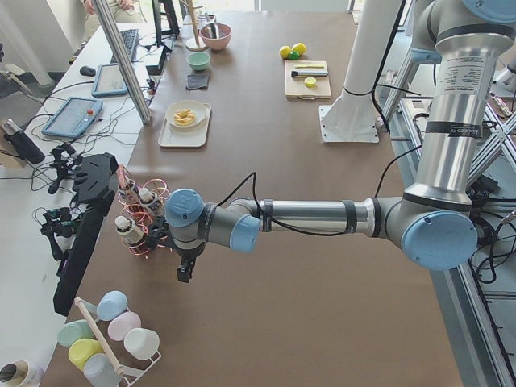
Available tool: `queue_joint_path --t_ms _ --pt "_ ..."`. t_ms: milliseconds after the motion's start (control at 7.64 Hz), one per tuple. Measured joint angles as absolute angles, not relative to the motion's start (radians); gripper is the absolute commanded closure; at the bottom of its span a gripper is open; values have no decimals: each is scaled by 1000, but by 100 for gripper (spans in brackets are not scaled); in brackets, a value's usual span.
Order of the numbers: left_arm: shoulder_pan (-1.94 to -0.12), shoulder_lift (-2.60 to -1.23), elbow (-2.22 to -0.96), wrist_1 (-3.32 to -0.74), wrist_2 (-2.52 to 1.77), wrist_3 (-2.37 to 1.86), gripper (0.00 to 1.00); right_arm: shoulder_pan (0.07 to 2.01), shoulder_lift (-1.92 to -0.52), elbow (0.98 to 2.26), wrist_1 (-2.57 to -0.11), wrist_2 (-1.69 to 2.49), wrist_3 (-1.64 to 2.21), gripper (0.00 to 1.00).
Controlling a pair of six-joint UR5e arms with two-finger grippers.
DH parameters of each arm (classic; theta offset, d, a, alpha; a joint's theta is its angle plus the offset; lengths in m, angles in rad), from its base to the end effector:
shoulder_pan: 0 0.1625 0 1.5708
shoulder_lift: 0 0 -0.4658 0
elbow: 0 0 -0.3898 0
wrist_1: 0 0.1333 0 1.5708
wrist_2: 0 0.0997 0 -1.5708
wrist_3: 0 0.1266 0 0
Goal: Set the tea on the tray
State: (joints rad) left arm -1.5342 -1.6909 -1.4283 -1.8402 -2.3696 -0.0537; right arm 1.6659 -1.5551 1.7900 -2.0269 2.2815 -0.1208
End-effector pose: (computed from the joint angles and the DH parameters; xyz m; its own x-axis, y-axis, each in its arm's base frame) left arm -0.0219 -0.5650 0.6949 0.6916 0.1483 -0.7069 0.0016 0.9784 0.2069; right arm 0.0944 -0.4557 0.6530 0.7467 0.0959 0.6583 -0.0027 0.9900 -0.1411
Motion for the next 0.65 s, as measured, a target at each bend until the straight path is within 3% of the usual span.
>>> queue_joint_path --t_ms 654 --pt "-1534 -1679 -1440 -1840 -2367 -55 2 1664 -1557 1754 -2018 2285 -121 0"
